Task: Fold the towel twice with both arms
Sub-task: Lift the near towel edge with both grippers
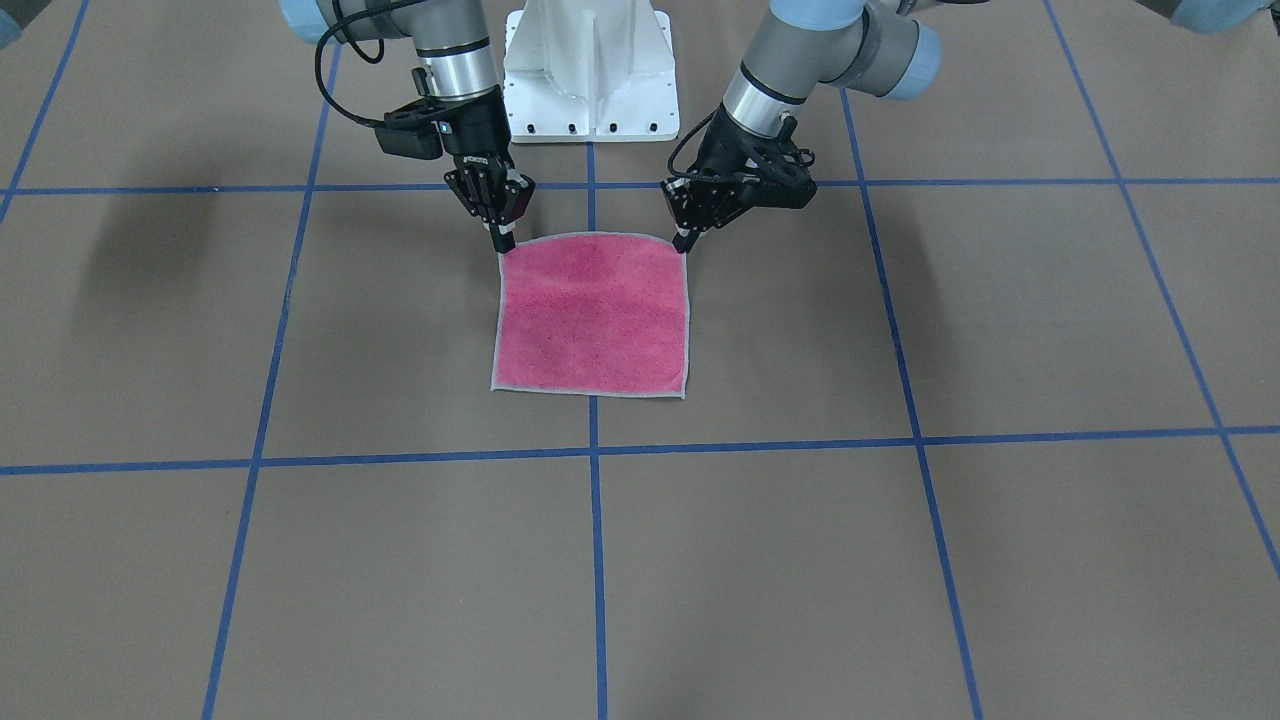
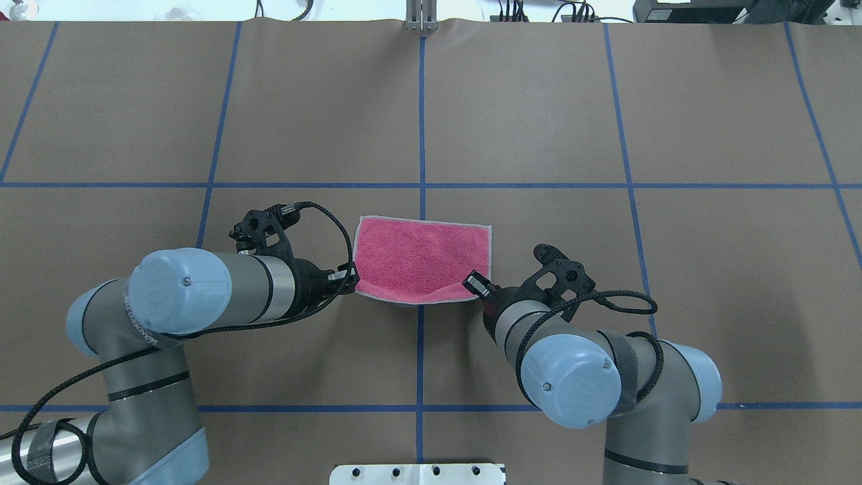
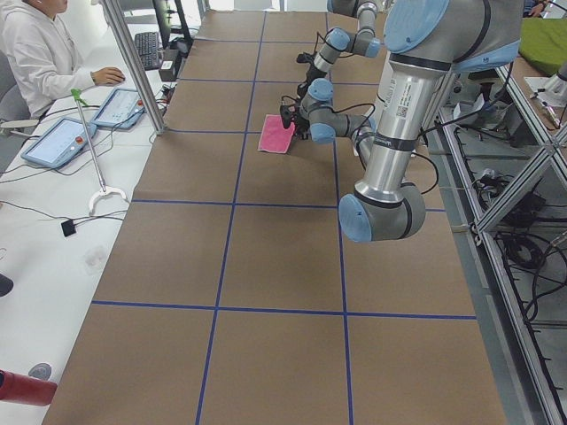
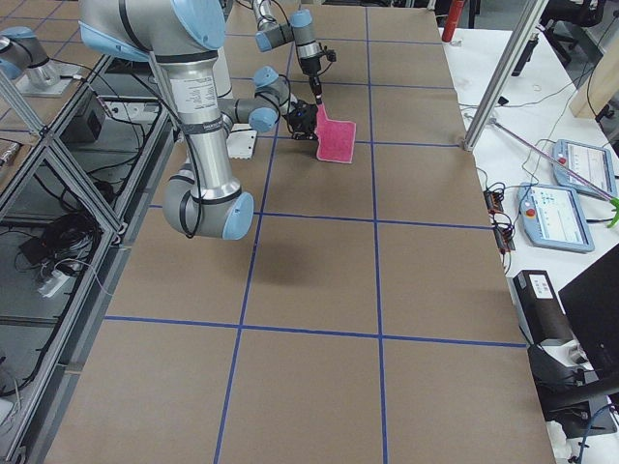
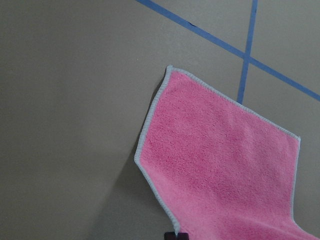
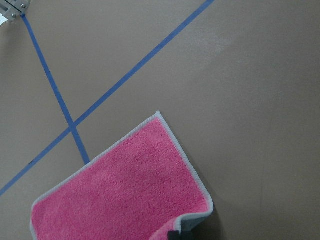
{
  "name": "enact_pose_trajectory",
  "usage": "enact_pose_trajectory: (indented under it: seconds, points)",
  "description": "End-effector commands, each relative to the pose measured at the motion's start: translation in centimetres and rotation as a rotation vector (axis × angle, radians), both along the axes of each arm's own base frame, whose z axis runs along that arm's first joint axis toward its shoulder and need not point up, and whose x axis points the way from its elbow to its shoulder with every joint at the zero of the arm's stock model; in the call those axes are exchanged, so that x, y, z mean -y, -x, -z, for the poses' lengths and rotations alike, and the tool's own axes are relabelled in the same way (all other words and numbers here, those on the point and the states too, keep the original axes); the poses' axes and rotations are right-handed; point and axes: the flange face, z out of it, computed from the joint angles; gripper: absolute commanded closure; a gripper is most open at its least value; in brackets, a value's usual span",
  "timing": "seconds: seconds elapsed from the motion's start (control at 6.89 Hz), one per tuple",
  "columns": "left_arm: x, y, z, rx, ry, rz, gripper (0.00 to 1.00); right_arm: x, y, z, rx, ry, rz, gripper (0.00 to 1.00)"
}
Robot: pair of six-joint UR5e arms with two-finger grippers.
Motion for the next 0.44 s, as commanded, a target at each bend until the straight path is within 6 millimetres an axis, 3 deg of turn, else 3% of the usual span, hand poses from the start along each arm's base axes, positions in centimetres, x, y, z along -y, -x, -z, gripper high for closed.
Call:
enact_pose_trajectory:
  seconds: [0.0,0.29]
  points:
    - [1.9,-1.4,0.4,0.009,0.004,0.020,1.00,1.5,0.6,-0.4,-0.014,0.003,-0.018,1.00]
    - [3.7,-2.6,0.2,0.029,0.011,0.038,1.00,2.7,0.7,-0.9,-0.039,-0.004,-0.027,1.00]
